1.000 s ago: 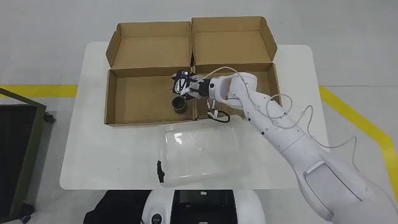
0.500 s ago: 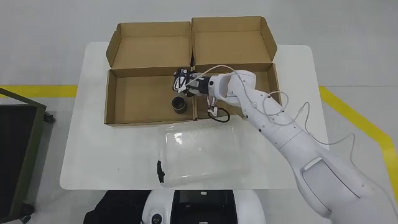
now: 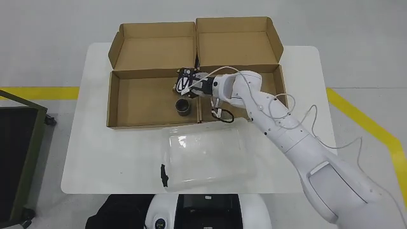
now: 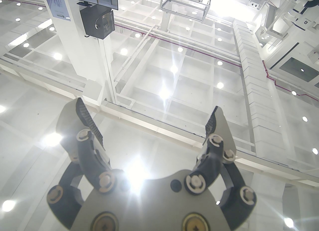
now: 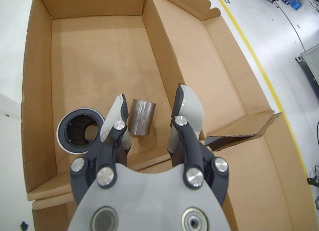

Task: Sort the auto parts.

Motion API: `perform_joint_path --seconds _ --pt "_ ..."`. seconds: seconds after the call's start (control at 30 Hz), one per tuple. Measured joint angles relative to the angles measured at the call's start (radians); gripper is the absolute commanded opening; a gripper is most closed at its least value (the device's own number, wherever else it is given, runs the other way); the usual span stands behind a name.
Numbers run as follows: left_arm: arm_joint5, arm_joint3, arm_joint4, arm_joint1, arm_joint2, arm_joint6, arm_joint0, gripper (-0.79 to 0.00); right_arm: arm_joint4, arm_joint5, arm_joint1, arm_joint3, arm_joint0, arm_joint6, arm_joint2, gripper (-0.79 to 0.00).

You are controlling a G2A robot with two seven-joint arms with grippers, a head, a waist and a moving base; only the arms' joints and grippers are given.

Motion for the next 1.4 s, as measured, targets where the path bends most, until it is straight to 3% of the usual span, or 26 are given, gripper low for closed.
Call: perform_joint_path --seconds 0.23,0.4,0.57,0.9,1.4 --pt "0.000 0.000 0.000 0.000 0.000 0.000 0.000 0.000 0.005 -0.002 0.024 -0.101 -0.035 0.002 0.071 -0.354" --pt "0.000 0.000 0.000 0.000 0.000 0.000 0.000 0.000 0.025 -0.021 0.047 -0.203 -0.085 0.013 0.138 -0.215" --pt "0.000 0.000 0.000 0.000 0.000 0.000 0.000 0.000 0.062 -0.049 0.072 -0.298 -0.153 0.029 0.210 0.000" --pt "0.000 0.000 0.000 0.000 0.000 0.000 0.000 0.000 0.078 -0.105 0.133 -0.559 -0.338 0.125 0.389 0.000" --pt "0.000 0.000 0.000 0.000 0.000 0.000 0.000 0.000 0.128 -0.172 0.205 -0.839 -0.635 0.217 0.676 0.000"
